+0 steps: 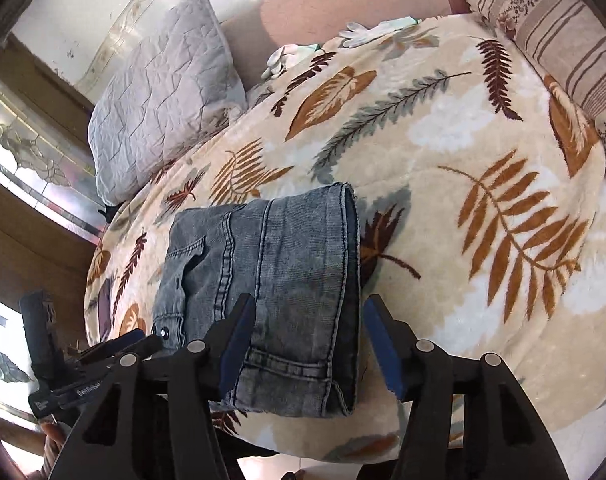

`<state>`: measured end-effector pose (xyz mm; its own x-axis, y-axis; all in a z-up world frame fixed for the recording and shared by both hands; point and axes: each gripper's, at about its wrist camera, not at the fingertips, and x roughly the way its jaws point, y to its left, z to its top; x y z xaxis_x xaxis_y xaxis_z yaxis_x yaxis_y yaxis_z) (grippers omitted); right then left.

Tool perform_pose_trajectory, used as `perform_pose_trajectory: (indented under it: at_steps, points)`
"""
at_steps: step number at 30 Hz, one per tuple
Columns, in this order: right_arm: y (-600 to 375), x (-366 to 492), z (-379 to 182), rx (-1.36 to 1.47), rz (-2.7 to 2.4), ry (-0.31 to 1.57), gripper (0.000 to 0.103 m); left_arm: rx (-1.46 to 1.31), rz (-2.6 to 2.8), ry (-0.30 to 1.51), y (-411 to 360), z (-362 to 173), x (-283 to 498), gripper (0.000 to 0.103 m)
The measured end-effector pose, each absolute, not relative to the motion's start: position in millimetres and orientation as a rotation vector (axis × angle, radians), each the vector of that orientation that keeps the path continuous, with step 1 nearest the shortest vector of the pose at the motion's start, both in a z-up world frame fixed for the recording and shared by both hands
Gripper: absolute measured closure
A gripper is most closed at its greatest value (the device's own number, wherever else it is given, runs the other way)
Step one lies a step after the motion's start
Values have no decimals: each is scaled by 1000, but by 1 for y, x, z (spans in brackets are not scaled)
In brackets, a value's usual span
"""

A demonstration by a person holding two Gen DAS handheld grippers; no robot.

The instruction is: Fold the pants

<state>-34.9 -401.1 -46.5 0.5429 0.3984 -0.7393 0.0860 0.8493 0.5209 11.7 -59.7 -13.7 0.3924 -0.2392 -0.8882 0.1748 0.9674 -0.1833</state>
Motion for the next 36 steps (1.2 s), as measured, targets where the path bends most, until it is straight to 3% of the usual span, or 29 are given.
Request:
perform_pose_trajectory:
  at_steps: [4,10,11,12,13,15,19,20,21,23,28,29,30,32,34,36]
  points:
    - [-408,-18,-50,592,200,977,31,-180,-285,1192,-43,-8,43,29]
    - [-404,26,-85,644,196,1033,30,-259,-350,1360,-67,-52,75,30]
    - [-402,33,-93,650,203,1055,35,-293,-388,1385,-74,-59,77,34]
    - [-396,40,-98,666,249,1068,74,-303,-411,1389,-79,-59,77,36]
    - [-391,42,-94,645,276,1062,96,-272,-403,1370,-86,-58,77,36]
    - [-382,43,-75,543,297,1002,94,-210,-385,1357,-94,-58,77,35]
    - [-388,44,-79,490,269,1078,84,-277,-415,1367,-78,-55,74,35]
    - [-393,39,-82,530,284,1085,69,-290,-426,1363,-72,-53,72,34]
    - [-400,30,-88,593,314,1086,44,-305,-436,1360,-69,-53,71,33]
    - [-403,15,-99,656,362,1079,25,-344,-464,1379,-66,-60,68,28]
    - [-374,2,-124,694,499,1095,25,-334,-453,1404,-85,-74,64,26]
    - [-366,2,-117,631,484,1095,30,-325,-453,1394,-86,-72,63,29]
    - [-363,1,-110,607,479,1088,47,-326,-452,1383,-85,-70,61,33]
    - [-357,1,-100,548,473,1089,61,-328,-457,1367,-82,-65,58,53]
    - [-350,1,-89,513,472,1100,67,-339,-469,1353,-75,-60,57,64]
    - [-346,3,-72,501,491,1080,72,-374,-489,1342,-69,-53,60,67]
